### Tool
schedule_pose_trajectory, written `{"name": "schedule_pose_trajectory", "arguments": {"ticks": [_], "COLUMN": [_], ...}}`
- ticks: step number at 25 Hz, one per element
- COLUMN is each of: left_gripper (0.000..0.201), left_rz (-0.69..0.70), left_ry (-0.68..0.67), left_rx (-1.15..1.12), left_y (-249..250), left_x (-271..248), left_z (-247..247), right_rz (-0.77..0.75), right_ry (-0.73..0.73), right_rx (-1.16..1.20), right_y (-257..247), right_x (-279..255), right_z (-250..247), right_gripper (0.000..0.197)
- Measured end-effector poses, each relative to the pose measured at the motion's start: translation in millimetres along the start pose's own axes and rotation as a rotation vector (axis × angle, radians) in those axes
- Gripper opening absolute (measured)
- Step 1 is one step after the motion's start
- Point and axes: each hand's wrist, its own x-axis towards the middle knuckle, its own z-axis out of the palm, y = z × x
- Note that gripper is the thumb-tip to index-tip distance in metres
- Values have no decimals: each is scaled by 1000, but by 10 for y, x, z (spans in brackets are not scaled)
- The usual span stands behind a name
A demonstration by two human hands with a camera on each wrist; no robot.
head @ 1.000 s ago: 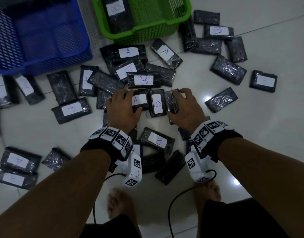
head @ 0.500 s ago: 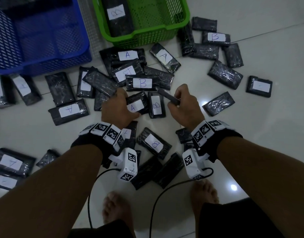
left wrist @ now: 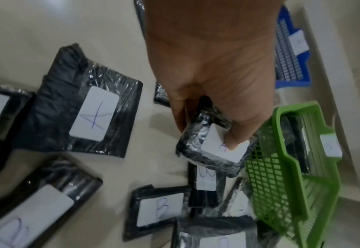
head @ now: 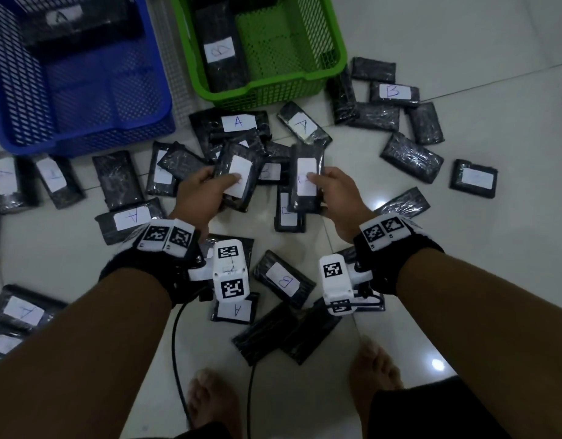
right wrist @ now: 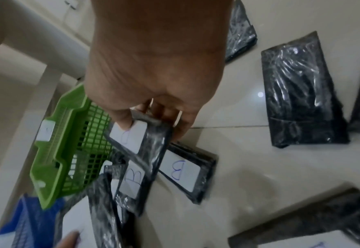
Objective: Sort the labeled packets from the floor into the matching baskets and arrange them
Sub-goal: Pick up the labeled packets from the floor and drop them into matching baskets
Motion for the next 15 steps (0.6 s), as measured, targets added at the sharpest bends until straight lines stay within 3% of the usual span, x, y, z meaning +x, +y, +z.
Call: {"name": "schedule_pose_trajectory", "arguments": {"ticks": [3, 5, 11, 15], "left_gripper": [27, 32, 12, 26], "left_rz": [-105, -150, -125, -51], "left_ry": [-10, -9, -46, -11], "left_rx": [-318, -396, -458, -383], "left_y": [22, 43, 194, 398], "left_x": [91, 107, -15, -136], "left_z": [-28, -43, -123, -181], "right_rz": [24, 40, -8, -62], "right_ry": [-42, -64, -10, -50], "right_rx": [163, 200, 137, 78], "right_y": [-73, -113, -279, -509], "right_x": [36, 66, 158, 172], "right_z": [-51, -67, 59, 266], "right_gripper": [17, 18, 19, 26]}}
